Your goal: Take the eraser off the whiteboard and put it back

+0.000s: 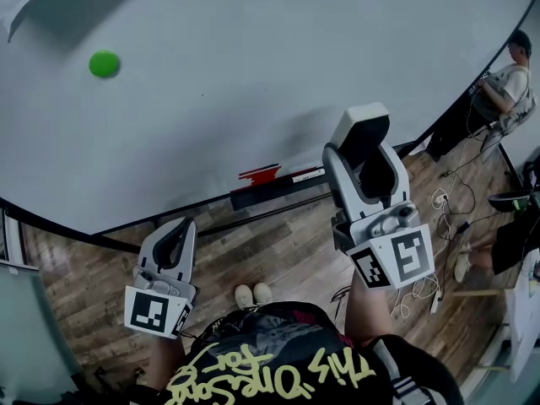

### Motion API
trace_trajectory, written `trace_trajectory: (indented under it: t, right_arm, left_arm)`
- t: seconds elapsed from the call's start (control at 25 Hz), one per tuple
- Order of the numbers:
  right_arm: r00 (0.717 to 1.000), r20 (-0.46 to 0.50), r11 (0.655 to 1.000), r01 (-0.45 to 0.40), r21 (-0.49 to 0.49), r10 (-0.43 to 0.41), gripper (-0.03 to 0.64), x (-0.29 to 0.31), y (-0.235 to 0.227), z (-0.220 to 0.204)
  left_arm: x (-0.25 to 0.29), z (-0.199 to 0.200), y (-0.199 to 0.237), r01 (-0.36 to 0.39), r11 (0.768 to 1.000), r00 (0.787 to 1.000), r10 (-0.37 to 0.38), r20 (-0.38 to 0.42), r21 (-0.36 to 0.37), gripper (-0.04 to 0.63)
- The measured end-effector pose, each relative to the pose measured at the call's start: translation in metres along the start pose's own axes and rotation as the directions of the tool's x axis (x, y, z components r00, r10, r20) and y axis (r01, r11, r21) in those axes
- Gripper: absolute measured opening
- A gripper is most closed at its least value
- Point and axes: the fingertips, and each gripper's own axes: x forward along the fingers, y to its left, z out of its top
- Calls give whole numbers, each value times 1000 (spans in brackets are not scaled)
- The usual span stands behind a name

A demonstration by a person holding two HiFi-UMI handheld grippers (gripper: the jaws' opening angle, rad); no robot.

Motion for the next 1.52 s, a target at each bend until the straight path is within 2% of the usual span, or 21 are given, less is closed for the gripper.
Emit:
trace_trajectory:
  t: [1.04, 1.52]
  right_arm:
    - [1000, 16, 1000, -13, 7, 13, 249, 8, -7, 3]
    - [1000, 10, 999, -13, -29, 13, 247, 20, -12, 1]
  left_arm:
    - [11, 5, -3, 6, 1000, 1000, -6, 1, 19, 8]
    - [9, 1, -3, -18, 1000, 1000, 18, 9, 8, 8]
